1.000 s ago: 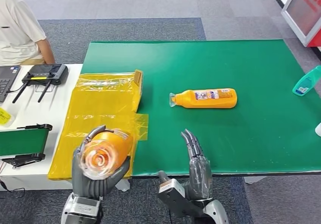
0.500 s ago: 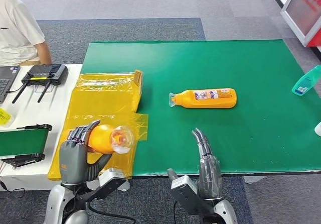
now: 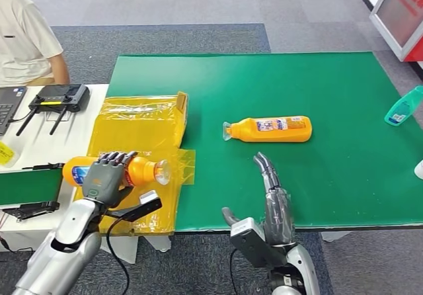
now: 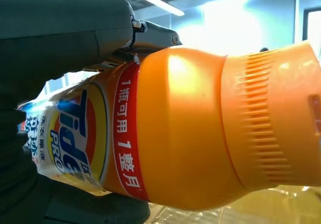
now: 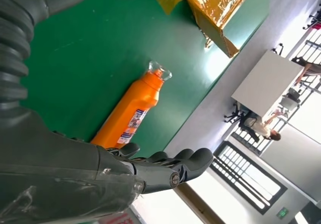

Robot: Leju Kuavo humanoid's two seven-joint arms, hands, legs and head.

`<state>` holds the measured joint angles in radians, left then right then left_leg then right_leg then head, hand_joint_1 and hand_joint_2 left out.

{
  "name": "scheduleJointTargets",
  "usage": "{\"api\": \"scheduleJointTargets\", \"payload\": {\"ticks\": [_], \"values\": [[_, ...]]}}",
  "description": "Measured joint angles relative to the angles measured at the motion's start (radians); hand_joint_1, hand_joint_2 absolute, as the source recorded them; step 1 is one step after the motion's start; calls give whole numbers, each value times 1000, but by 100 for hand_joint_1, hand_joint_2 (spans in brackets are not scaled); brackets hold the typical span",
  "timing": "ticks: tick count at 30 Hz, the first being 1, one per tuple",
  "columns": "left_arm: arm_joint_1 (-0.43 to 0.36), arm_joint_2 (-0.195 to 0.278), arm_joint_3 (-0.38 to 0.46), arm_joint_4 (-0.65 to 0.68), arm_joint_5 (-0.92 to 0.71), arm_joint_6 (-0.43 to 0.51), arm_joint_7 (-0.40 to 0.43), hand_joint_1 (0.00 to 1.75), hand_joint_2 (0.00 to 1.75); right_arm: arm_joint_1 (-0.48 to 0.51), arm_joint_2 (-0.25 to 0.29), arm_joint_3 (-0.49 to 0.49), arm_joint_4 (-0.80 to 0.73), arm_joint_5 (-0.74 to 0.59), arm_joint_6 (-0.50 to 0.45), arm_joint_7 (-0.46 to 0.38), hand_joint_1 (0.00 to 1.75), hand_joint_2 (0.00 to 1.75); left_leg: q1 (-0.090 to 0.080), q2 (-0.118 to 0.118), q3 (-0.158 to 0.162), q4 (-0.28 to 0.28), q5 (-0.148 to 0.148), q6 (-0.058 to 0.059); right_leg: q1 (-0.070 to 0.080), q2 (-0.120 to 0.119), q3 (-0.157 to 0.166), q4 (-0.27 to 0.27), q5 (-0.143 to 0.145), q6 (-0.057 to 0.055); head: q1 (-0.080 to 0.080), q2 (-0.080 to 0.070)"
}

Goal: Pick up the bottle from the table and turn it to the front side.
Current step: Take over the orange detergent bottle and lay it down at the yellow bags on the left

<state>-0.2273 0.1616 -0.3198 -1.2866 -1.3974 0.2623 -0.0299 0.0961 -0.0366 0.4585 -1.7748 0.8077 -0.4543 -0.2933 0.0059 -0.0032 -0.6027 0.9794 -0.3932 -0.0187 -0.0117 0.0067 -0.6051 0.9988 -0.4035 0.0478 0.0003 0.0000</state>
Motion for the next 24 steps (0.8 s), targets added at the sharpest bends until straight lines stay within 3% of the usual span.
{"api": "scheduleJointTargets", "payload": {"ticks": [6,16,24], "values": [[-87,-14,-43,124,12,-30,10,175,175,-7,0,-1,7,-8,2,-6,0,175,0,0,-1,0,0,0,0,0,-1,0,0,0,0,0],[-209,-92,-98,284,49,-85,40,175,175,-25,0,-5,29,-38,28,-19,0,175,0,0,-2,0,0,0,0,0,-2,0,0,0,0,0],[-258,-151,-117,367,117,-111,30,175,175,-38,0,-5,31,-53,36,-26,0,175,0,0,-2,0,0,0,0,0,-2,0,0,0,0,0]]}}
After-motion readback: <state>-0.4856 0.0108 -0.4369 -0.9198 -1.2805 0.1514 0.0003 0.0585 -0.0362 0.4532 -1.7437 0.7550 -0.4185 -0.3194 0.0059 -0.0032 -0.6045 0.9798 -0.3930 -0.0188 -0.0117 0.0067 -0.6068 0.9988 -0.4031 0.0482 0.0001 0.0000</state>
